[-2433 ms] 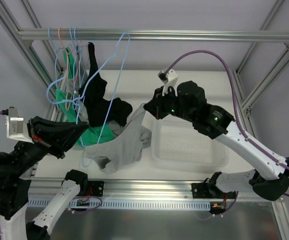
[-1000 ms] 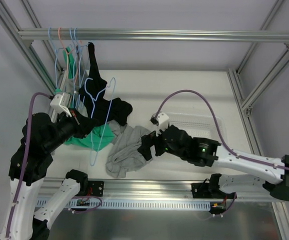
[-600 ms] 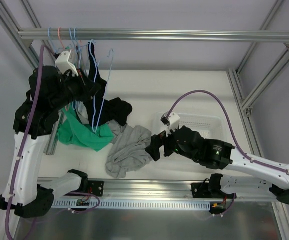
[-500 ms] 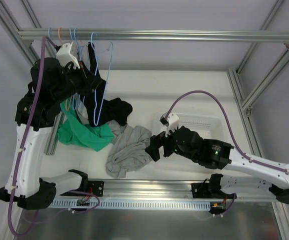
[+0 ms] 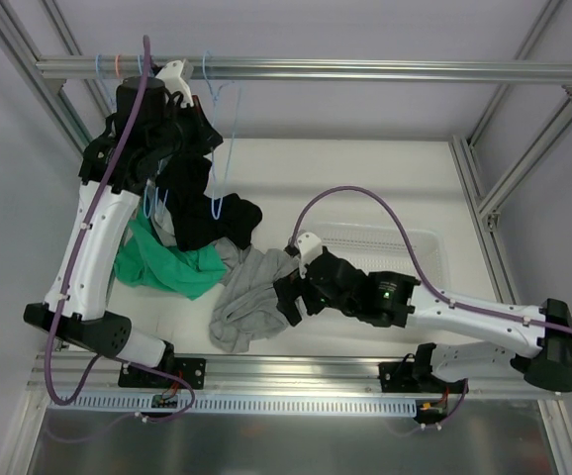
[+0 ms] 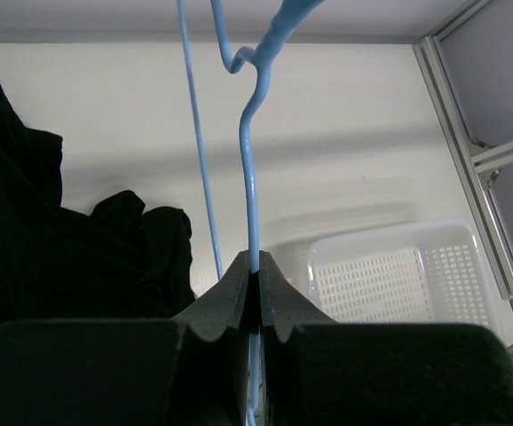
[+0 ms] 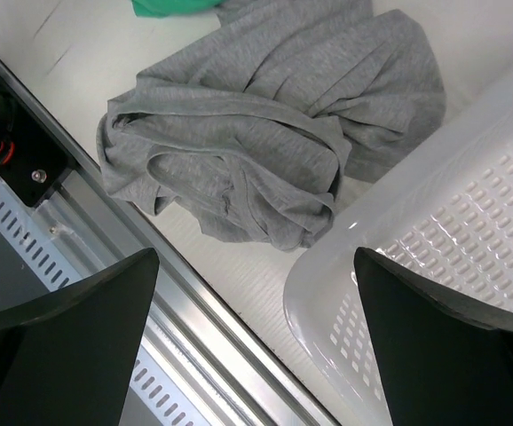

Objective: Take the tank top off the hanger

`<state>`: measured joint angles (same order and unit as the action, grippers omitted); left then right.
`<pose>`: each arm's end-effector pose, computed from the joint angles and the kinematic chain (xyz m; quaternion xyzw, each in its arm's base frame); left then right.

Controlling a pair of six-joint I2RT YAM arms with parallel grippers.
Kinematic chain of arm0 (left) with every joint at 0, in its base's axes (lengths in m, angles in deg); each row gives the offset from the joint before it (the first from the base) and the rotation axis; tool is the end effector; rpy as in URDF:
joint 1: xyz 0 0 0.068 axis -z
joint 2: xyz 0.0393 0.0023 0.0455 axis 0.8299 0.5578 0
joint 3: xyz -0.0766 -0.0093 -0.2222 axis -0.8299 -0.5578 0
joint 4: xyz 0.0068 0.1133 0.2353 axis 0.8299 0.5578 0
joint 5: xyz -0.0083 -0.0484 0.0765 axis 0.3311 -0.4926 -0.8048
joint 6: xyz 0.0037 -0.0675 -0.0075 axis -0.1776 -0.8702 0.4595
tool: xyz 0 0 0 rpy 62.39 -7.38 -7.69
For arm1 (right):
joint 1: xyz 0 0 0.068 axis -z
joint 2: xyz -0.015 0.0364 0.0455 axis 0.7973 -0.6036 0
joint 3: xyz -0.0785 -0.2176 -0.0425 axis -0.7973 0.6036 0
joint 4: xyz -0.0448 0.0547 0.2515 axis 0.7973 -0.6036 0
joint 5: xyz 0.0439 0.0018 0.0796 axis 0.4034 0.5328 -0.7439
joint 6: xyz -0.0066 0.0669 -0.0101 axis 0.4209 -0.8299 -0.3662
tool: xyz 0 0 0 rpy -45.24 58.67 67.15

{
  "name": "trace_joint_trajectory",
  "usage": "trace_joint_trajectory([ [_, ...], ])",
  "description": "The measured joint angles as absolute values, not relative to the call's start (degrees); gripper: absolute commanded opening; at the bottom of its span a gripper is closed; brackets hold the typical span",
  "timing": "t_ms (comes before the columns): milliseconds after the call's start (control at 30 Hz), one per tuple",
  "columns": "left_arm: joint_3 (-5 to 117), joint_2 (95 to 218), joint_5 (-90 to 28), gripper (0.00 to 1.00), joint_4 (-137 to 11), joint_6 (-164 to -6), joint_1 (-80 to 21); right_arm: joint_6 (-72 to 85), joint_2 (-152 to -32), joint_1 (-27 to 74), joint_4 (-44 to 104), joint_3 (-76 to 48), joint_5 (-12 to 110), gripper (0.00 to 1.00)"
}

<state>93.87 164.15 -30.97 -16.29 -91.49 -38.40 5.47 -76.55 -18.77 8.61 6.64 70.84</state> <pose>0.2893 -0.1005 0.4624 0.0392 0.8050 -0.2370 0.5425 0.1027 0.2671 0.2634 -0.4087 0.7711 0.2227 0.4344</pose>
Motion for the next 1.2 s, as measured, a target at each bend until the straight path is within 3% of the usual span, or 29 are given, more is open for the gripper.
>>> trace_joint_trajectory([
  [367,94.35,168.06,-31.99,0.00,-17.06,-91.56,-38.40,6.45,-86.60,-18.77,13.70,5.20,65.94,1.00],
  [400,94.37,168.04,-31.99,0.06,-17.06,-91.56,-38.40,6.60,-87.56,-18.77,13.97,4.85,65.59,1.00],
  [533,92.95,167.23,-32.34,0.44,-17.63,-91.80,-38.03,7.61,-91.41,-18.99,15.17,3.54,65.59,0.99],
  [700,86.08,162.07,-32.82,0.73,-17.08,-92.13,-37.33,9.55,-96.65,-19.16,15.32,2.47,65.94,0.99],
  [733,84.69,160.41,-32.85,0.98,-16.99,-92.26,-37.31,9.82,-97.48,-19.20,15.30,2.23,65.99,1.00],
  [900,78.24,149.02,-32.91,0.99,-16.88,-93.22,-37.31,12.02,-102.93,-20.17,14.88,-0.96,66.84,1.00],
  [1200,61.47,116.09,-31.82,0.99,-17.54,-93.48,-37.31,17.64,-111.21,-20.41,15.34,-5.80,69.53,0.99],
])
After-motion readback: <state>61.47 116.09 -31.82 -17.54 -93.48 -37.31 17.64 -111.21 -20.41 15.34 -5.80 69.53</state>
